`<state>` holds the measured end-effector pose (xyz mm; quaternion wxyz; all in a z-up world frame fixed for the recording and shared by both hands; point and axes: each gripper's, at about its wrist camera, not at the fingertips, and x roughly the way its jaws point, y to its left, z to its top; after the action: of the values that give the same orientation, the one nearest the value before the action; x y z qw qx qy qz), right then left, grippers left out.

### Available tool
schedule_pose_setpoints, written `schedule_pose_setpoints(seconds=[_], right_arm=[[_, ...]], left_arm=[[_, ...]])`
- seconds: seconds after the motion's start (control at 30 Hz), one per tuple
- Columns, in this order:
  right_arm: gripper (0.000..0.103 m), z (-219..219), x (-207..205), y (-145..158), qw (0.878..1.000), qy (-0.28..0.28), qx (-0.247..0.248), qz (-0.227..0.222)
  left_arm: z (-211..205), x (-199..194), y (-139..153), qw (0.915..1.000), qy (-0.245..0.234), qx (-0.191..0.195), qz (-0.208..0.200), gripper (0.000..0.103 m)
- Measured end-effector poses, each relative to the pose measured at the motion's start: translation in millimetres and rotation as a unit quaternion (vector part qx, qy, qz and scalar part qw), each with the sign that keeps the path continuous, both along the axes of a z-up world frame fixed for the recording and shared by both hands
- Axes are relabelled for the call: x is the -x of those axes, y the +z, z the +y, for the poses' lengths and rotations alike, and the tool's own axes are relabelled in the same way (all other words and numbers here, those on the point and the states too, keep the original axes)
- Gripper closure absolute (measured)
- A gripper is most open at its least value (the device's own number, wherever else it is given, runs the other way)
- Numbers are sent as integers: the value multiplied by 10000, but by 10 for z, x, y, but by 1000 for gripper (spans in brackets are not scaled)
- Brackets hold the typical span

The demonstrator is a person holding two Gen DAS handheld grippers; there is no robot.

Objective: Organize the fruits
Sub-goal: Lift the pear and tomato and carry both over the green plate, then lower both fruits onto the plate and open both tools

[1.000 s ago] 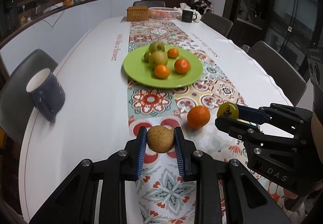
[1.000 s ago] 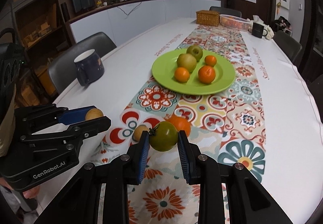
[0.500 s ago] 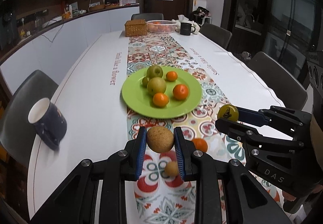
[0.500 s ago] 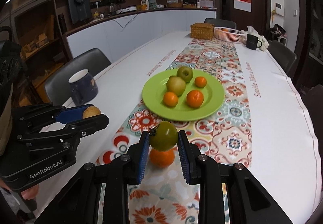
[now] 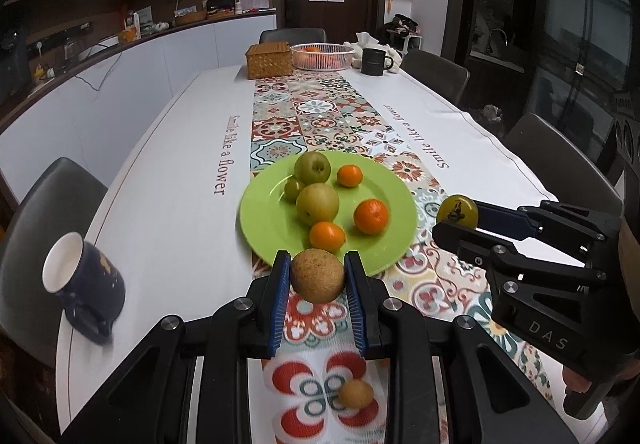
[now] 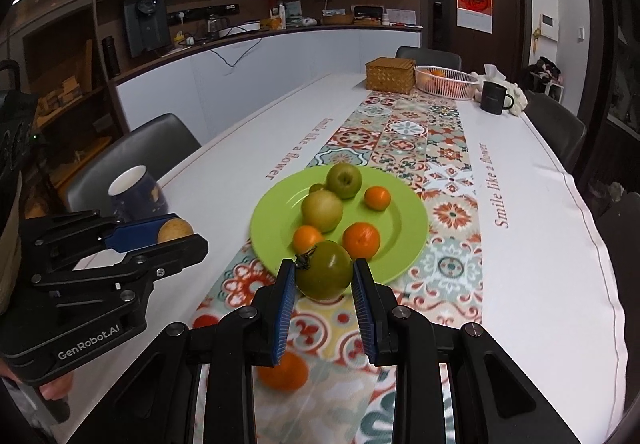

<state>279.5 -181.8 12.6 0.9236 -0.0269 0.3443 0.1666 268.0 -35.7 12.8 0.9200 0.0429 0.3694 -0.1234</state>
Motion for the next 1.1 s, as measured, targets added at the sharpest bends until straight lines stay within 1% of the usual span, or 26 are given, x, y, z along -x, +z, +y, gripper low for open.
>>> schedule_pose_setpoints(seconds=[0.23, 0.4, 0.63, 0.93, 1.1], right_arm=[[73, -11, -356, -16, 10000, -62, 70, -12], [73, 0, -615, -95, 9999, -93, 77, 79], [73, 57, -891, -233, 9997, -68, 134, 203], [73, 62, -1098, -425, 9991, -119, 140, 374], [73, 59, -1168, -473, 9990, -150, 141, 393]], left_arm=[[-28, -316, -72, 10000, -11, -76, 54, 76], [-33, -546, -182, 9998, -30, -144, 156, 76], [-5, -830, -360, 9993, -36, -133, 348, 76], [-26, -1014, -574, 9982, -56, -166, 568, 76], [-27, -1070, -628, 9974, -42, -151, 703, 74]])
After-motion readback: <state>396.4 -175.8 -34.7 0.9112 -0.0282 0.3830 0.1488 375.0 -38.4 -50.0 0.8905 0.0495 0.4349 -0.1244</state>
